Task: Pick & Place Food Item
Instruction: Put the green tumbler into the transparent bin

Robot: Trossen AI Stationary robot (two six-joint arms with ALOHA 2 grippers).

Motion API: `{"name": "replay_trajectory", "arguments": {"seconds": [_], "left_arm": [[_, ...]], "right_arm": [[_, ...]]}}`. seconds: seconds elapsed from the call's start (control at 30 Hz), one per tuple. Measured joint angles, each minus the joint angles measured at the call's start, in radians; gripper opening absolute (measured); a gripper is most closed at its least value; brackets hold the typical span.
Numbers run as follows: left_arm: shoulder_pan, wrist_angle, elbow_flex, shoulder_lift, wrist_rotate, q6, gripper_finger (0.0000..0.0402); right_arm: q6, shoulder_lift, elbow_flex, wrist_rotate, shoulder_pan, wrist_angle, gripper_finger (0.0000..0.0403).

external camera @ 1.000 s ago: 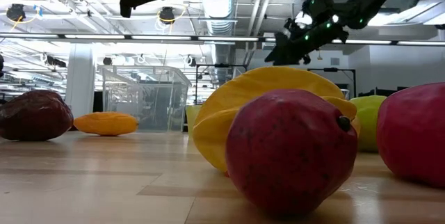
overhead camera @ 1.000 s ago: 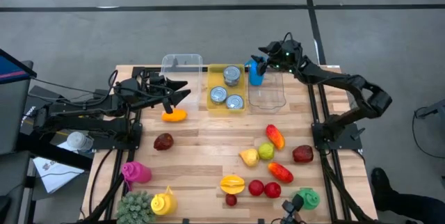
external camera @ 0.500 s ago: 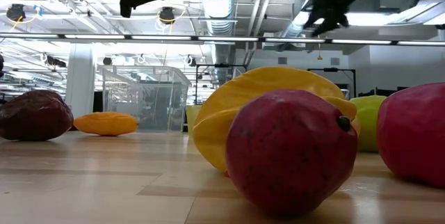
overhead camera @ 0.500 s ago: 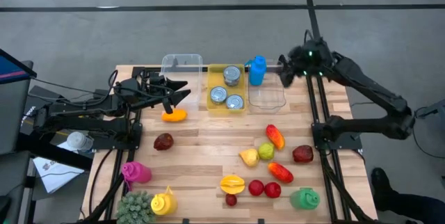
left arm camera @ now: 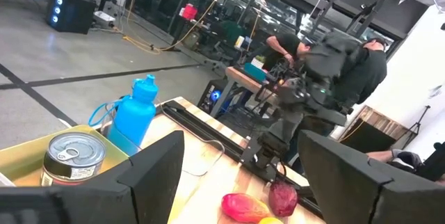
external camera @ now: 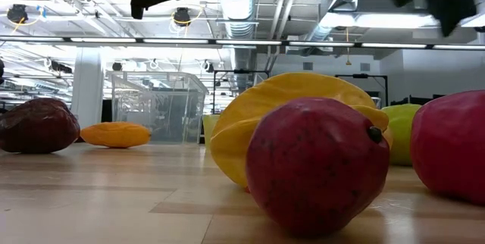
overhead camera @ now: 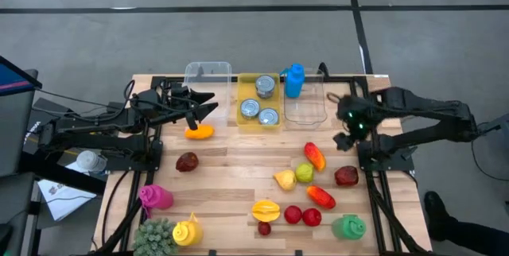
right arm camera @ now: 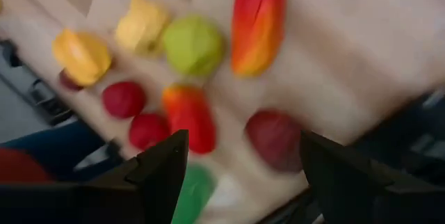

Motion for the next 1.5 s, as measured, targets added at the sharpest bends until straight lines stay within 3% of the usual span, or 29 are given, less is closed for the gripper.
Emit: {"name": "replay_trajectory", "arguments": {"seconds": [0.23, 0.47, 0.63, 0.8, 1.07, 1.33, 1.5], "left_arm": [[0.000, 0.000, 0.000, 0.000, 0.000, -0.001, 0.0273], [0.000, 0.000, 0.000, 0.000, -0.004, -0.001, 0.0273], [0.000, 0.000, 0.000, 0.000, -0.004, -0.001, 0.0273], [0.000, 0.000, 0.000, 0.000, -0.004, -0.001, 0.0273], [0.000, 0.000, 0.000, 0.000, -0.003, 0.003, 0.0273], [0.000, 0.000, 0.000, 0.000, -0.003, 0.004, 0.0273], [0.000, 0.000, 0.000, 0.000, -0.002, 0.005, 0.0273]], "right_arm": [[0.474, -0.041, 0.000, -0.055, 0.368, 0.025, 0.0265], [0.865, -0.018, 0.000, -0.059, 0.718, 0.218, 0.0265], [1.066, 0.037, 0.000, -0.057, 0.893, 0.418, 0.0265], [1.238, 0.097, 0.000, -0.038, 1.017, 0.473, 0.0265], [1.247, 0.191, 0.075, 0.090, 1.102, 0.389, 0.0265], [1.022, 0.375, 0.316, 0.176, 1.121, 0.123, 0.0265], [0.862, 0.489, 0.379, 0.172, 1.147, 0.091, 0.0265]]}}
